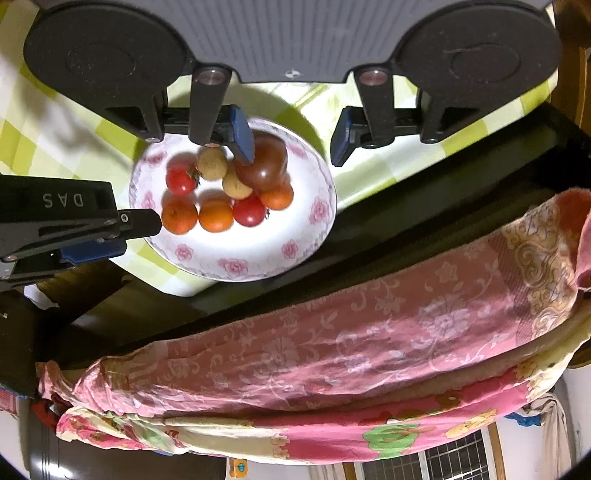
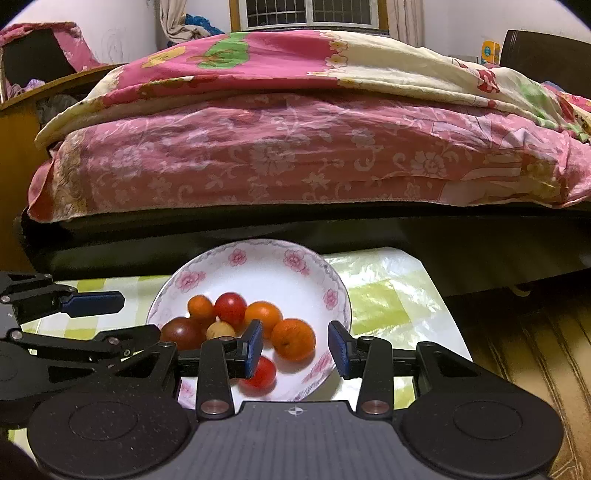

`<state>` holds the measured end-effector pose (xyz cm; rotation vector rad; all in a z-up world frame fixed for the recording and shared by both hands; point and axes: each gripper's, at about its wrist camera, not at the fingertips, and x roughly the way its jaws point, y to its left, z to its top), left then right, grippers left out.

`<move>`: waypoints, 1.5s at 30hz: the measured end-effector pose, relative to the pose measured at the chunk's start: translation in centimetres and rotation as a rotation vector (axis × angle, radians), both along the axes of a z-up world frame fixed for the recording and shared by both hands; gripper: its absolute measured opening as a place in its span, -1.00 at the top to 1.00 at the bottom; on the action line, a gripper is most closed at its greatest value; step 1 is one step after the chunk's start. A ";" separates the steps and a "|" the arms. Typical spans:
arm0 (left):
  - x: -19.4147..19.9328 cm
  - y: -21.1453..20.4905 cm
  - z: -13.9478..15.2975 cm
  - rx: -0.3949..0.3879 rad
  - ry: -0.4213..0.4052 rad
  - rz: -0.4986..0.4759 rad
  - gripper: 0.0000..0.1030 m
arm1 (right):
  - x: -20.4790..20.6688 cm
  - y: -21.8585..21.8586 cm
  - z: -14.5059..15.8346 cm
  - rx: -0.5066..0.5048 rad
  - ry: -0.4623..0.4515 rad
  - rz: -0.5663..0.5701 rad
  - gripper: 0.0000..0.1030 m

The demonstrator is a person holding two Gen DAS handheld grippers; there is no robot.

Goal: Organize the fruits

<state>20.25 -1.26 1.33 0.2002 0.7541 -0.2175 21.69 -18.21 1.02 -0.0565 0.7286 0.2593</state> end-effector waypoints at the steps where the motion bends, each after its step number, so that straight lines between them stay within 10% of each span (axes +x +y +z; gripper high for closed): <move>1: -0.3 0.0 0.0 -0.001 -0.001 0.002 -0.06 | -0.3 0.1 0.1 -0.004 0.001 0.000 0.30; 45: -9.6 -0.9 1.0 -0.004 -0.024 0.087 -0.69 | -11.4 0.4 1.6 0.033 0.048 -0.047 0.29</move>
